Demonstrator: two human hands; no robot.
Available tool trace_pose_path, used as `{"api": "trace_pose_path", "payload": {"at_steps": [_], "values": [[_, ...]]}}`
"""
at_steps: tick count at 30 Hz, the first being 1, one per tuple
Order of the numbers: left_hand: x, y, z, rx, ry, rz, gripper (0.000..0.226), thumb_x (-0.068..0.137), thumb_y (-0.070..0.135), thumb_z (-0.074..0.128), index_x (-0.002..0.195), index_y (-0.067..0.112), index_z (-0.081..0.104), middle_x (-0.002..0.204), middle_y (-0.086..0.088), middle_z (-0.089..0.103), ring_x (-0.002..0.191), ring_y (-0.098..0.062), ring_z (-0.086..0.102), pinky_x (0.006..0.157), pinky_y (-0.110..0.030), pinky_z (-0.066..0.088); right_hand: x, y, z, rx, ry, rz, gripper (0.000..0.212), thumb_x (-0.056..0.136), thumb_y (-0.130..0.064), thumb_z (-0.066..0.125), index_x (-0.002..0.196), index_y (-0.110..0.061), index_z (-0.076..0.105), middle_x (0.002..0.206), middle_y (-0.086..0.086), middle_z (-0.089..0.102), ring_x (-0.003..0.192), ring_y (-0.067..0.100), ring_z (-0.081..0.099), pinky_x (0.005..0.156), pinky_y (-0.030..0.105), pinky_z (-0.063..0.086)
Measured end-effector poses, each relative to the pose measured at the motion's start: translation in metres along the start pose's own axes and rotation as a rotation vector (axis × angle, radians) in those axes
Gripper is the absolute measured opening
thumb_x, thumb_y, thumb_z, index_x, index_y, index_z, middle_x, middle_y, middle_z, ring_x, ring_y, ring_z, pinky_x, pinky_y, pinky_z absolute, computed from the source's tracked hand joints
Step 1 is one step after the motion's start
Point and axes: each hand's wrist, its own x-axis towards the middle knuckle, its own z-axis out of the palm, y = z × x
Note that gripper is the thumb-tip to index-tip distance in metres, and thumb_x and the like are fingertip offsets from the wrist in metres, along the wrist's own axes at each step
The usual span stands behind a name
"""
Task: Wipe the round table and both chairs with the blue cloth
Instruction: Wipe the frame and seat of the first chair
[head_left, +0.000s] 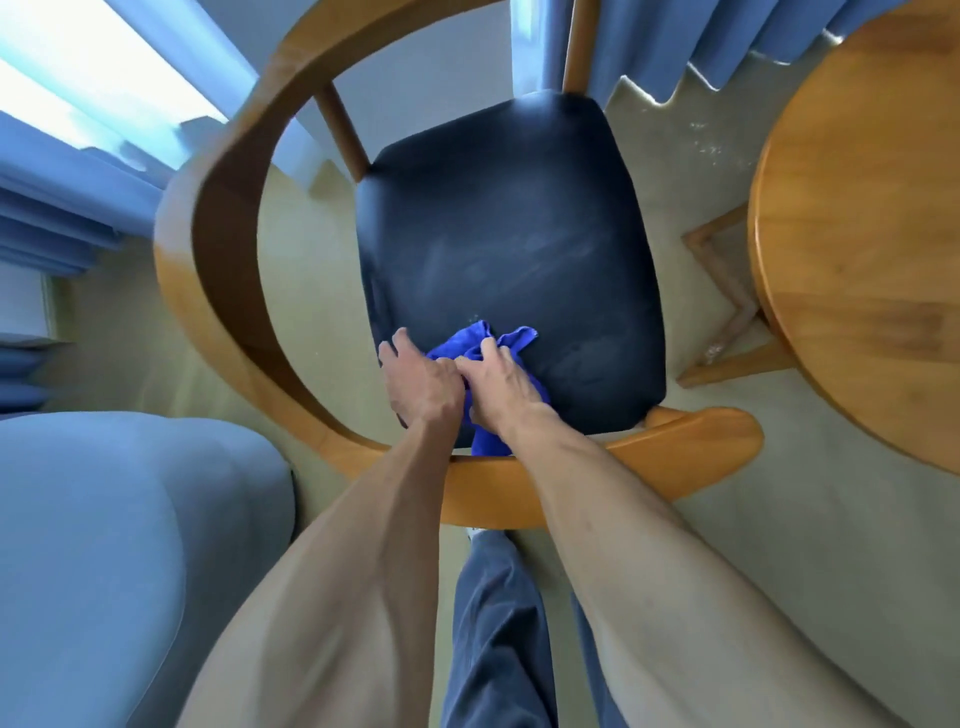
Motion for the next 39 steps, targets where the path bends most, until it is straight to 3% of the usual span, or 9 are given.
{"api": "trace_pose_path", "payload": {"at_steps": [5, 12, 20, 24, 28, 30, 32, 36, 39], "values": [[0.008, -0.006, -0.035, -0.024, 0.029, 0.071, 0.051, 0.087, 0.004, 0.046, 0.138, 0.012, 0.046, 0.136, -0.007, 0.05, 0.119, -0.027, 0.053, 0.095, -0.033, 0.041, 0.0, -0.003, -0.016, 0.081, -0.03, 0.134, 0.054, 0.081, -0.014, 0.06, 0.132, -0.03, 0.054, 0.127, 0.007, 0.047, 0.115, 0.03, 0.052, 0.091, 0.037, 0.047], [-0.012, -0.013, -0.08, -0.049, 0.079, 0.21, 0.04, 0.091, 0.006, 0.043, 0.127, 0.015, 0.055, 0.122, -0.005, 0.053, 0.092, -0.023, 0.055, 0.076, -0.027, 0.035, -0.022, -0.043, -0.047, 0.175, 0.423, 0.39, 0.031, 0.093, -0.01, 0.043, 0.122, -0.013, 0.054, 0.118, 0.013, 0.06, 0.107, 0.033, 0.057, 0.089, 0.042, 0.048], [-0.075, -0.064, -0.097, -0.263, 0.368, -0.04, 0.031, 0.09, 0.012, 0.044, 0.12, 0.013, 0.052, 0.122, -0.008, 0.051, 0.097, -0.031, 0.058, 0.076, -0.031, 0.034, -0.084, -0.06, -0.026, 0.07, 0.749, 0.176, 0.013, 0.096, -0.021, 0.041, 0.086, -0.014, 0.044, 0.081, 0.011, 0.065, 0.077, 0.035, 0.059, 0.064, 0.038, 0.037], [-0.118, -0.118, -0.064, -0.25, 0.296, -0.151, 0.034, 0.094, 0.017, 0.042, 0.127, 0.011, 0.05, 0.125, -0.012, 0.051, 0.105, -0.034, 0.057, 0.086, -0.037, 0.04, -0.134, -0.046, 0.022, -0.194, 0.862, -0.143, 0.016, 0.089, -0.022, 0.051, 0.075, -0.014, 0.05, 0.067, 0.009, 0.058, 0.068, 0.03, 0.051, 0.064, 0.04, 0.035], [-0.176, -0.176, -0.016, -0.149, 0.154, -0.174, 0.036, 0.096, 0.015, 0.044, 0.132, 0.01, 0.048, 0.128, -0.016, 0.051, 0.111, -0.037, 0.056, 0.091, -0.04, 0.042, -0.2, -0.012, 0.086, -0.406, 0.699, -0.56, 0.01, 0.08, -0.015, 0.058, 0.071, -0.014, 0.053, 0.071, 0.009, 0.055, 0.071, 0.029, 0.049, 0.064, 0.041, 0.035], [-0.199, -0.198, 0.005, -0.122, 0.11, -0.175, 0.037, 0.096, 0.014, 0.045, 0.133, 0.009, 0.048, 0.128, -0.016, 0.051, 0.112, -0.036, 0.056, 0.091, -0.041, 0.043, -0.224, 0.013, 0.114, -0.47, 0.492, -0.516, 0.003, 0.079, -0.012, 0.056, 0.082, -0.014, 0.058, 0.078, 0.008, 0.061, 0.075, 0.028, 0.051, 0.067, 0.04, 0.038], [-0.208, -0.213, 0.021, -0.108, 0.074, -0.194, 0.038, 0.096, 0.014, 0.044, 0.134, 0.01, 0.047, 0.128, -0.015, 0.05, 0.113, -0.036, 0.055, 0.09, -0.042, 0.043, -0.232, 0.034, 0.134, -0.466, 0.378, -0.303, 0.02, 0.084, -0.012, 0.051, 0.102, -0.014, 0.06, 0.095, 0.009, 0.062, 0.087, 0.026, 0.052, 0.076, 0.039, 0.04], [-0.19, -0.235, 0.05, -0.075, 0.067, -0.208, 0.043, 0.093, 0.013, 0.049, 0.136, 0.011, 0.046, 0.128, -0.015, 0.05, 0.116, -0.036, 0.054, 0.093, -0.043, 0.044, -0.195, 0.052, 0.146, -0.42, 0.492, -0.102, 0.04, 0.087, -0.014, 0.051, 0.127, -0.017, 0.051, 0.125, 0.012, 0.05, 0.114, 0.029, 0.045, 0.092, 0.042, 0.04], [-0.153, -0.244, 0.072, -0.096, 0.109, -0.193, 0.044, 0.092, 0.012, 0.052, 0.136, 0.011, 0.046, 0.126, -0.014, 0.052, 0.114, -0.034, 0.056, 0.092, -0.042, 0.044, -0.139, 0.036, 0.131, -0.318, 0.68, -0.114, 0.03, 0.081, -0.014, 0.056, 0.11, -0.017, 0.057, 0.105, 0.011, 0.059, 0.1, 0.032, 0.055, 0.089, 0.044, 0.044]]}}
